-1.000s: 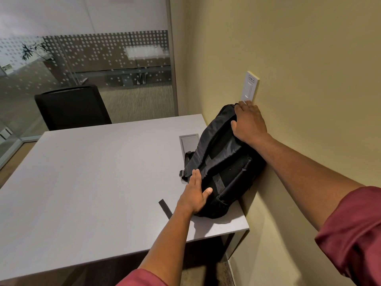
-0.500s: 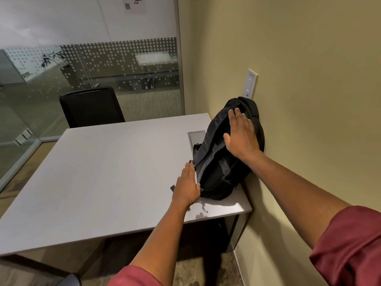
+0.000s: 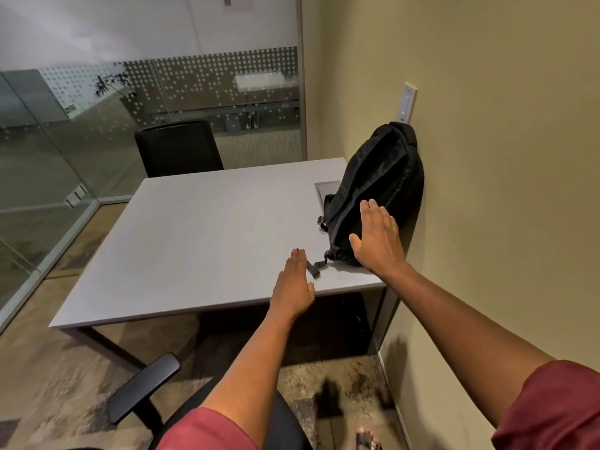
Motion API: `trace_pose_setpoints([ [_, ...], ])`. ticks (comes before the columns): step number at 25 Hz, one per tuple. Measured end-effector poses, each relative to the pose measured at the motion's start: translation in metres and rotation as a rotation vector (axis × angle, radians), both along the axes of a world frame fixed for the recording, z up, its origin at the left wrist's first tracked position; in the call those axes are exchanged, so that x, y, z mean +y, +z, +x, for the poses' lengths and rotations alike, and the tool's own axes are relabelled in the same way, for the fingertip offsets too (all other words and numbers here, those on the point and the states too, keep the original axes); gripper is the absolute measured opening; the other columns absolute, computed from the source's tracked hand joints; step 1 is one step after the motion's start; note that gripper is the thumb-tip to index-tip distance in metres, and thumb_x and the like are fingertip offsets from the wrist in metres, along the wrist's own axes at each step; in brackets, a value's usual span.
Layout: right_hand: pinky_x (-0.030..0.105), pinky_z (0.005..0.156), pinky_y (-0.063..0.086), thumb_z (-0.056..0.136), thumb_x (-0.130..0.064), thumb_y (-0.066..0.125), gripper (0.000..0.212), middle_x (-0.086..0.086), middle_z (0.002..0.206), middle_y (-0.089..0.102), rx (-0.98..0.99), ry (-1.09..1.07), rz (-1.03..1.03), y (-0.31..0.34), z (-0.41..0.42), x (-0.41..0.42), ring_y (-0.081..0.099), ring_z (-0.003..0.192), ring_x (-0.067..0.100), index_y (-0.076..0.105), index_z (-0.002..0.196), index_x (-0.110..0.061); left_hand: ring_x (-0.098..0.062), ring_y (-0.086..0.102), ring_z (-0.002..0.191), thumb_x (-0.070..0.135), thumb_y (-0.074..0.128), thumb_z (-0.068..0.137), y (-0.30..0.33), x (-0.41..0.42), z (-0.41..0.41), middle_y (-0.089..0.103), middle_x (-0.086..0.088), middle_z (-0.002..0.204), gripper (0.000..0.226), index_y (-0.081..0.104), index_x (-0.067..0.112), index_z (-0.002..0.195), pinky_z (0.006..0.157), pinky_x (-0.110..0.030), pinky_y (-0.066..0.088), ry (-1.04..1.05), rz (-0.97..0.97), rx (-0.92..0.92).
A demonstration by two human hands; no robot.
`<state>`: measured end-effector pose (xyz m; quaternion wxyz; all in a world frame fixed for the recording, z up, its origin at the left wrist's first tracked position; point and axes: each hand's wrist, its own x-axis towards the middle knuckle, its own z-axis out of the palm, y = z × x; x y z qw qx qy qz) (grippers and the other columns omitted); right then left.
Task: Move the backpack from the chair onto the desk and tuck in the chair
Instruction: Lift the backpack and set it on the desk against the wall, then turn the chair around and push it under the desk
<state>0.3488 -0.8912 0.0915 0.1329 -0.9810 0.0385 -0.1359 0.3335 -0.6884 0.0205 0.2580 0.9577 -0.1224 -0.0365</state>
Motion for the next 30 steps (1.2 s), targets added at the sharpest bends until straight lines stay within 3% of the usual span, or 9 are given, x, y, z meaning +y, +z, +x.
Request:
trace_pose_setpoints([
  [19,0.046,0.123,0.009,0.098,-0.034,0.054,0.079,0.011,0.166,0.008,0.055,0.161,0.091,-0.019,-0.168,0.053,0.008,0.152,0.032,0.008,0.157,-0.012,-0.021,0.010,0.154,0.018,0.056,0.096,0.019,0.071,-0.188,0.008,-0.008,0.168,0.080,0.008,0.012,0.160,0.124,-0.042,0.020,0.208,-0.004,-0.034],
  [24,0.046,0.123,0.010,0.096,-0.036,0.056,0.080,0.012,0.165,0.011,0.072,0.220,0.118,-0.031,-0.222,0.066,0.010,0.152,0.031,0.010,0.157,-0.011,-0.026,0.020,0.152,0.018,0.060,0.093,0.017,0.080,-0.249,0.011,-0.007,0.167,0.083,0.011,0.016,0.160,0.122,-0.042,0.024,0.250,-0.026,-0.048],
  [30,0.048,0.123,0.014,0.095,-0.035,0.058,0.079,0.014,0.164,0.015,0.066,0.248,0.119,-0.032,-0.258,0.082,0.014,0.151,0.032,0.014,0.156,-0.009,-0.021,0.007,0.154,0.022,0.056,0.098,0.015,0.099,-0.281,0.004,-0.006,0.168,0.079,0.008,0.015,0.160,0.124,-0.042,0.017,0.301,-0.014,-0.036],
])
